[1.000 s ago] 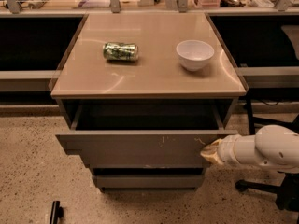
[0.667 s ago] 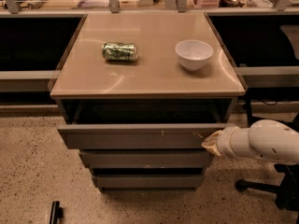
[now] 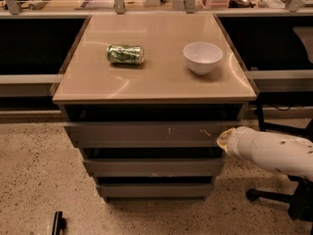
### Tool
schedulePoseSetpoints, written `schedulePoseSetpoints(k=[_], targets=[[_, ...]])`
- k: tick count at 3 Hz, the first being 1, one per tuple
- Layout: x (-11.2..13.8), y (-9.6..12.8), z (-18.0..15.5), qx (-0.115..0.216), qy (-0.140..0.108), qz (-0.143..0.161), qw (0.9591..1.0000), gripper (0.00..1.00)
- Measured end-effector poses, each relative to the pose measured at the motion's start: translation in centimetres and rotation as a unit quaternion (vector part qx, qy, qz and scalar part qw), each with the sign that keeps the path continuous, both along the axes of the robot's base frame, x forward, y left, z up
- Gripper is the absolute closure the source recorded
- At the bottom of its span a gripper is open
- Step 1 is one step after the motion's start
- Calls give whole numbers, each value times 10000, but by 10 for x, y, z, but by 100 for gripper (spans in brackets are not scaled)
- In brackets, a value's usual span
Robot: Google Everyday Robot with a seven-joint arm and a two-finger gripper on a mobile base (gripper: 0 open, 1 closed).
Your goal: Close top drawer
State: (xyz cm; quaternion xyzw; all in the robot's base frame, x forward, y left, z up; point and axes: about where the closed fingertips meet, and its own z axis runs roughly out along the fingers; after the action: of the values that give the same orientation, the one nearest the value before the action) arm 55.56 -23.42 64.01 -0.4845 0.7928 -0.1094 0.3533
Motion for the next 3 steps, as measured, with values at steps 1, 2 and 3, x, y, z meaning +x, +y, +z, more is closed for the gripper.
schedulePoseSetpoints(k=[1,2,3], targets=[[1,-10,-6,-222,-121,-86,9996,100],[-18,-14,-23,-223,38,-151,9996,100],[-35,0,-56,-25,506,-8,9987,100]])
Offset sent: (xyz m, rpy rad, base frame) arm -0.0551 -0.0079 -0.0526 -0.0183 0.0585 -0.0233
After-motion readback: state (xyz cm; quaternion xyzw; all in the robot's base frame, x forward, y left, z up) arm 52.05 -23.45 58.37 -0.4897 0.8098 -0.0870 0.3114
